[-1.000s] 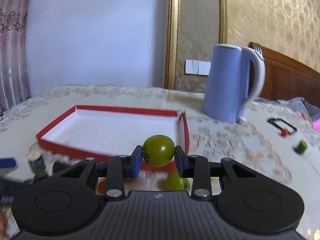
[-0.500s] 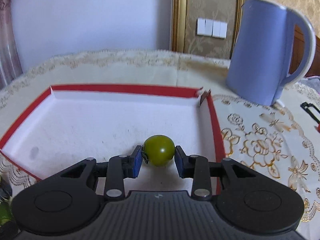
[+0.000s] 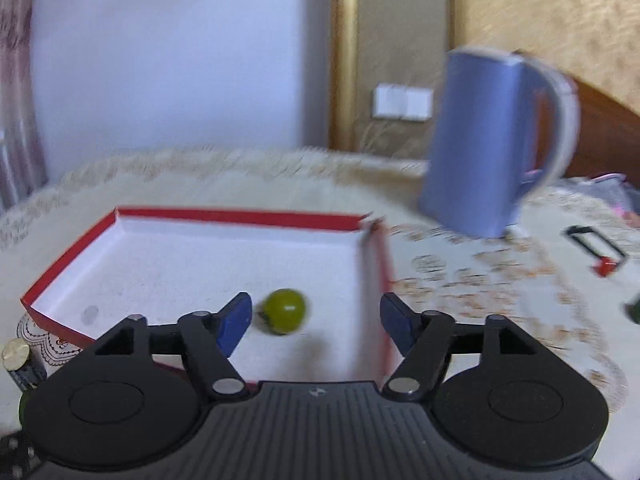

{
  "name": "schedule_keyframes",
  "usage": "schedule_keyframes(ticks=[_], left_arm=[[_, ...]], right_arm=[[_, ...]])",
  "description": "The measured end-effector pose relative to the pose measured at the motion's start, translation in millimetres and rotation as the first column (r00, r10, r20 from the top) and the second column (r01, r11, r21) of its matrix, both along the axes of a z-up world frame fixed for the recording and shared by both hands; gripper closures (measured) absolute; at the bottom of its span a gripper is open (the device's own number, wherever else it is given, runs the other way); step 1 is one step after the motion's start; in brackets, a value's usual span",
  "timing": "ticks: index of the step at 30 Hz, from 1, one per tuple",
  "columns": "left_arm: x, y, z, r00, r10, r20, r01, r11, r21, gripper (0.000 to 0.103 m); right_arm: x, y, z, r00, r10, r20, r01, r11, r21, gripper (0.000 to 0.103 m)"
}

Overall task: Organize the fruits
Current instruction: 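Withdraw the right gripper from the tray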

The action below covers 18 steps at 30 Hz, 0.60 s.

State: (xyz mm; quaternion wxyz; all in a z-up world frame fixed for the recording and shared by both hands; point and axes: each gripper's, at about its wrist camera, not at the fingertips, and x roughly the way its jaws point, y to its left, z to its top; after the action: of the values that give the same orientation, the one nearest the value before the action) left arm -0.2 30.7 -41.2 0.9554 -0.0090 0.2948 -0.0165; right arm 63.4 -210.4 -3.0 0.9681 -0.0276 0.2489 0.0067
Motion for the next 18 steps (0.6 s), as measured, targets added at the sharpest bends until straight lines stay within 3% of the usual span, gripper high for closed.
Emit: schedule_keyframes(ticks=[2, 6, 8, 13, 18], left_arm=[[-3.7, 2.3, 2.2, 1.000, 0.005, 0.017, -0.005, 1.000, 0.008, 0.000], [-10.1, 5.5, 10.0, 0.995, 0.028, 0.095, -0.035, 0.997, 0.074, 0.000], [-15.5, 6.5, 13.5, 0.988, 0.040, 0.147, -0.057, 0.992, 0.116, 0.000], [-22.9, 11.5, 18.6, 0.993, 0.008, 0.116, -0.025, 0.989, 0.147, 0.000], [-24.0, 18.3, 20.5, 0.994, 0.026, 0.107, -0.041, 0.990, 0.137, 0.000]], right_arm=[[-20.0, -18.0, 2.1, 0.995, -0.084, 0.048, 0.085, 0.996, -0.021, 0.020], [-44.3, -52.3, -8.9, 0.970, -0.218, 0.108, 0.229, 0.969, -0.092, 0.020], [-51.7, -70.7, -15.6, 0.950, -0.287, 0.120, 0.298, 0.951, -0.085, 0.020], [-53.5, -88.7, -27.0, 0.943, -0.322, 0.085, 0.326, 0.944, -0.039, 0.020], [-62.0, -87.7, -27.0, 0.932, -0.340, 0.124, 0.347, 0.937, -0.033, 0.020]])
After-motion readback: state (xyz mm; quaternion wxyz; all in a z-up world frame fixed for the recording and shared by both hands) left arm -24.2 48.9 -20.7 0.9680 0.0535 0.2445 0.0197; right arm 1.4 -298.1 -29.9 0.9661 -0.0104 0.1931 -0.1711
